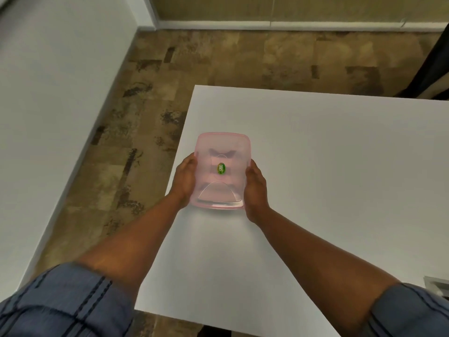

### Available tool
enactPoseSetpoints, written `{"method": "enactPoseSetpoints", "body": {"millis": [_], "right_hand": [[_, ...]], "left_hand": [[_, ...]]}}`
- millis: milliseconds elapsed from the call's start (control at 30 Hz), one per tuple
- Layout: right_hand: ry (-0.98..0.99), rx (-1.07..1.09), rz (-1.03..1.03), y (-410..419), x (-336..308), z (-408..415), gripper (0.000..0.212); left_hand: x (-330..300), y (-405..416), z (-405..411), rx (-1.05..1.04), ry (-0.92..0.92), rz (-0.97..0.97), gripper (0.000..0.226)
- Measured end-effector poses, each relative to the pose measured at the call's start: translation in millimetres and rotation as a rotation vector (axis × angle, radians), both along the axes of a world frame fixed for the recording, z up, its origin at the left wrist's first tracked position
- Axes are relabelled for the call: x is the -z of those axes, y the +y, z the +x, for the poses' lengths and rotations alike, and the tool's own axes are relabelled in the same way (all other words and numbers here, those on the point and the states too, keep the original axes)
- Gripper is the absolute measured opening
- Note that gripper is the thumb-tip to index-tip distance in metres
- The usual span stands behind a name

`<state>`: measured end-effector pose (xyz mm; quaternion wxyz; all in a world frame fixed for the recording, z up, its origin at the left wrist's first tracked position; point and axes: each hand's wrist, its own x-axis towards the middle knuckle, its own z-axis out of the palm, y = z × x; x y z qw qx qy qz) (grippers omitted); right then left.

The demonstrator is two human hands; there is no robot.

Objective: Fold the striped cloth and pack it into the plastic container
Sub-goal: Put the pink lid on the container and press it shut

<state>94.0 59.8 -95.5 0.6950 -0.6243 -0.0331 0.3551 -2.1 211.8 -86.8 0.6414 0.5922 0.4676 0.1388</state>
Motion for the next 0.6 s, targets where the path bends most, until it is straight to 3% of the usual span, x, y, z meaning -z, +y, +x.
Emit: {"method": "enactPoseSetpoints", "body": {"millis": [167, 400, 600], "right_hand": [[-0.001, 0.045, -0.050, 25, 6, -16, 0.037], [-0.003, 0.057, -0.086, 43, 20, -21, 0.039], [-0.023, 0.027, -0.107, 42, 22, -21, 0.045]], "left_hand": [[16, 29, -10, 0.014, -0.017, -0.026, 0.050], [28, 47, -14, 0.027, -0.038, -0.048, 0.042], [29, 48, -15, 0.057, -0.014, -0.048, 0.048]]}}
